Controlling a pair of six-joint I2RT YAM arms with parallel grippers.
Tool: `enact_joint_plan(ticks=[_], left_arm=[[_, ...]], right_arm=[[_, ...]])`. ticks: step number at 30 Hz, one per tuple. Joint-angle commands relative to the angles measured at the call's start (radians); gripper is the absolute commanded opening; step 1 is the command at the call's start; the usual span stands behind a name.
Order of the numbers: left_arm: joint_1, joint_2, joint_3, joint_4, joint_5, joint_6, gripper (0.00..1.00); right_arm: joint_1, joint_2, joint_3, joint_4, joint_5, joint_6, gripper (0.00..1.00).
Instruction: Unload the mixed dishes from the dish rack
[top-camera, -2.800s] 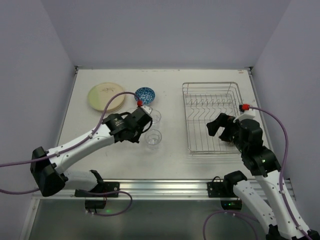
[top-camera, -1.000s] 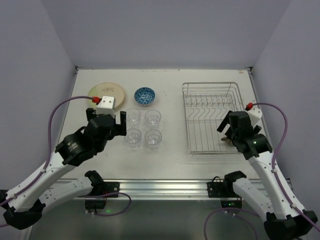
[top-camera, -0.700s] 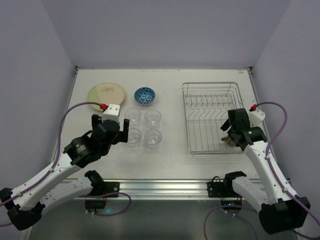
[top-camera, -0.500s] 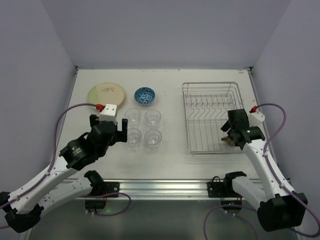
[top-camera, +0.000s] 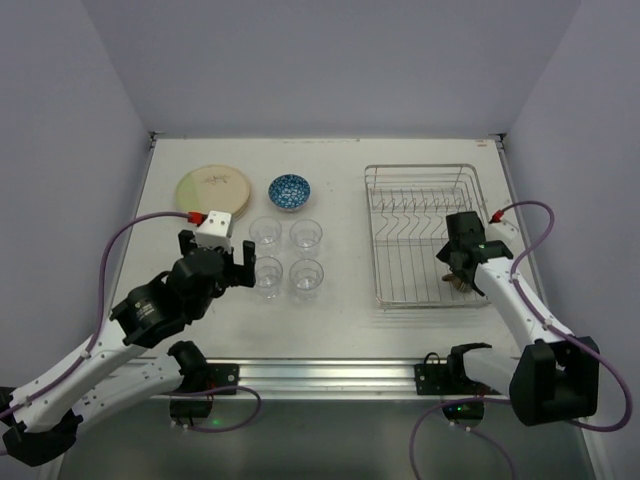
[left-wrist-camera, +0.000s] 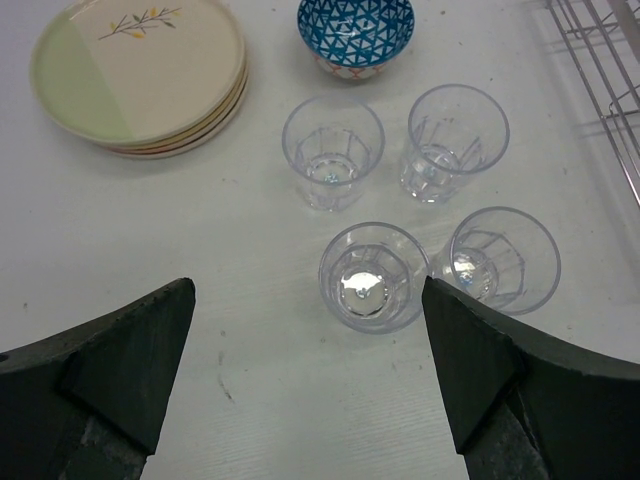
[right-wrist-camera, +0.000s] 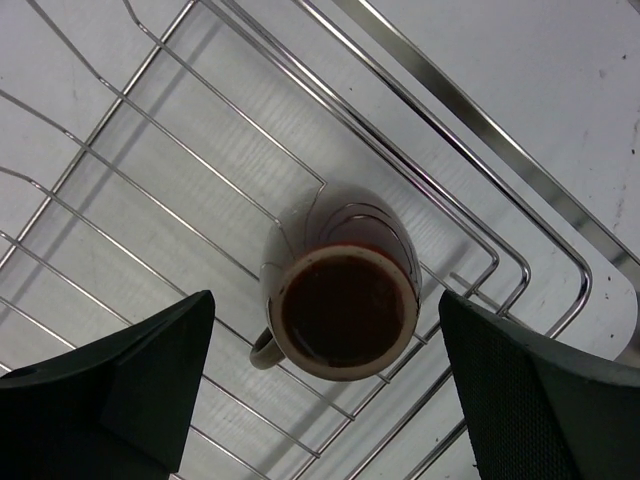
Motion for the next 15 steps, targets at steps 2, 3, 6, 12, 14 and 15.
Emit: enact_joint_plan(ticks=[2,3,6,12,14,15], left_arm=[[-0.013,0.004,-0.004,0.051,0.003,0.014,1.0],[-0.015,0.004,-0.004,0.049,0.003,0.014,1.0],[-0.018,0.003,-0.004,0.051,0.002,0.014,1.0],[-0.022,-0.008,-0.006,0.054,0.006,0.015,1.0],[-0.021,-0.005,-0.004,0.054,0.011,0.018,1.0],[-0.021,0.0,-0.004,0.055,0.011,0.018,1.0]], right_arm=[[-0.015,0.02,0.016,0.082,0.019,0.003,0.93],[-0.019,0.039,0.021,0.082,0.016,-0.003,0.93],[-0.024,0.05,0.027,0.082,0.019,-0.006,0.92],[-0.026,0.04,0.022,0.076,0.033,0.007,0.59],[-0.026,0.025,0.016,0.079,0.03,0.004,0.41],[-0.026,0.016,0.012,0.085,0.027,-0.012,0.33]])
